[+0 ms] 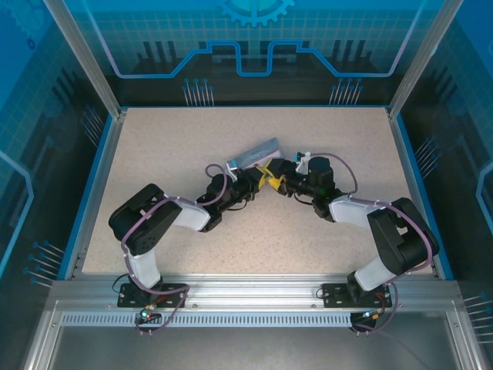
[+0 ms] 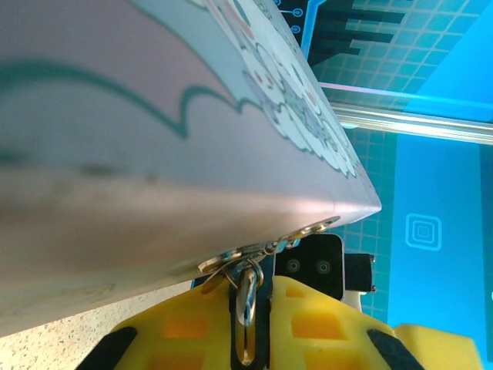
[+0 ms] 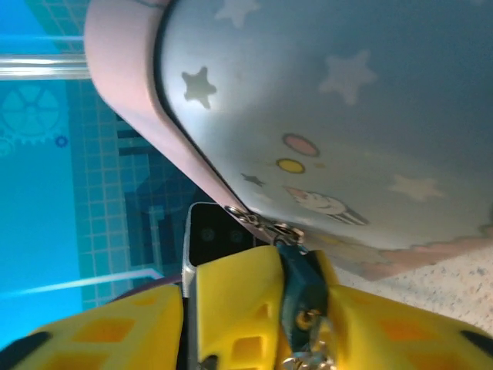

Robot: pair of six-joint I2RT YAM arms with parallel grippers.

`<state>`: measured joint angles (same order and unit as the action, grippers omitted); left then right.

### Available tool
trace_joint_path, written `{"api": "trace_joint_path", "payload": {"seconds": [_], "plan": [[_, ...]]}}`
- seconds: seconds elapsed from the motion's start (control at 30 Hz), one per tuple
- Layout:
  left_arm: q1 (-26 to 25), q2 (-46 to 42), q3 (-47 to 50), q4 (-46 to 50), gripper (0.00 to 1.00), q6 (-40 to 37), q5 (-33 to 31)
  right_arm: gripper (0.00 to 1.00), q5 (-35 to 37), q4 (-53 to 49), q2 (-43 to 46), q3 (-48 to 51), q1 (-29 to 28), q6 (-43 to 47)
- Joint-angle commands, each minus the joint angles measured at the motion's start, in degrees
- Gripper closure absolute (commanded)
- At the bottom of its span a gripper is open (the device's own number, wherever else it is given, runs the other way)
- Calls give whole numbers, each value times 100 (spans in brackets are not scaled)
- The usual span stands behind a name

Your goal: Unlock the padlock with the key

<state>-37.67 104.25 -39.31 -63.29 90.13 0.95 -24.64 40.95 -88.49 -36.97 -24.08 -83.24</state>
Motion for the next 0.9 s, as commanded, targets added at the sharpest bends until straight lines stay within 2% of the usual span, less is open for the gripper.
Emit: {"api": "trace_joint_path", "payload": {"seconds": [0.0, 0.17, 0.23, 0.37, 0.43, 0.57, 0.67, 0.8, 0.87], "plan": [[-12, 46, 29, -163, 100, 146, 144, 31, -162, -101, 294, 50, -55, 203], [41, -52, -75, 69, 100, 13, 166, 20, -264, -1012, 736, 279, 43, 668], [67, -56, -111, 127, 100, -6, 186, 12, -299, -1460, 937, 400, 110, 886], [94, -35, -172, 175, 100, -13, 221, 9, -381, -2105, 1278, 590, 320, 1330], [94, -21, -194, 186, 100, -11, 222, 9, -372, -2764, 1542, 535, 448, 1780], [105, -52, -253, 331, 100, -73, 243, 12, 149, -4337, 2064, 3, 540, 3158], [108, -43, -282, 388, 100, -66, 282, 20, 945, -5330, 2260, -605, 385, 4429], [111, -74, -331, 556, 100, -114, 350, 31, 1865, -6023, 2203, -1293, -3, 5886], [111, -98, -357, 675, 100, -143, 389, 38, 2050, -6141, 2102, -1591, -166, 6467]]}}
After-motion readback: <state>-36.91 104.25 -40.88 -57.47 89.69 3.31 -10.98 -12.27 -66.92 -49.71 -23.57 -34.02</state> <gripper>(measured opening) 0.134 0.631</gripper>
